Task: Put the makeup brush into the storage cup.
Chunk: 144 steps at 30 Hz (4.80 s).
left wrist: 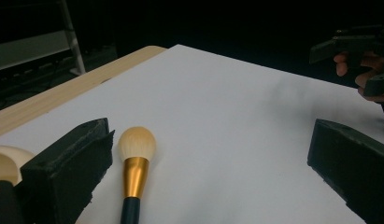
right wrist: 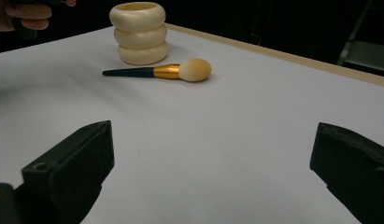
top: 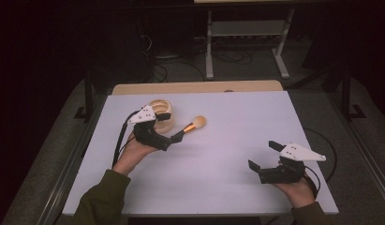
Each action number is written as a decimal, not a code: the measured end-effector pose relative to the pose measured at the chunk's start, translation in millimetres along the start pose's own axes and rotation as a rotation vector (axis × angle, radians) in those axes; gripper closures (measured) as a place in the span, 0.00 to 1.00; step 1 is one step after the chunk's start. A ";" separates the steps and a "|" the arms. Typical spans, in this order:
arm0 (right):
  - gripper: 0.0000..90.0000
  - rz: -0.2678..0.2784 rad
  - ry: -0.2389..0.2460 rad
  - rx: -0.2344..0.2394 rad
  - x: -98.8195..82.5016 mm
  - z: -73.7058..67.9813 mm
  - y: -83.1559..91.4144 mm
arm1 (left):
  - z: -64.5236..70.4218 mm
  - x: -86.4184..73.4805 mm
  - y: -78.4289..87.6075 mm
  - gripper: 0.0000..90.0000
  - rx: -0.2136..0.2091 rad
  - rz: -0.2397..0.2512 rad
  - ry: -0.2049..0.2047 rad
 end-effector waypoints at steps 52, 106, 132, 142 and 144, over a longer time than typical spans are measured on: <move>0.00 -0.001 -0.006 0.006 -1.7 0.8 0.7 | -23.3 27.8 -53.9 0.00 -0.002 -0.006 -0.017; 0.00 0.003 -0.014 0.017 -1.5 0.1 2.9 | -49.6 -8.2 -94.8 0.34 0.097 -0.460 -0.014; 0.00 0.001 -0.022 0.019 -2.3 0.5 3.0 | -61.3 -40.7 -97.8 0.55 0.166 -0.645 -0.029; 0.00 0.001 -0.021 0.018 -2.6 1.0 3.1 | -64.2 -48.5 -97.9 0.63 0.175 -0.688 -0.036; 0.00 0.001 -0.018 0.017 -2.8 1.3 3.0 | -64.4 -50.1 -98.1 0.63 0.180 -0.696 -0.037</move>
Point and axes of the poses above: each handheld gripper's, and its own axes: y roughly backward along the jaws, x roughly out of its top, z roughly to its right, the point moved 10 cm from there along -y, roughly forward along the jaws, and after that the axes turned 1 degree about z, right-handed, at the moved point
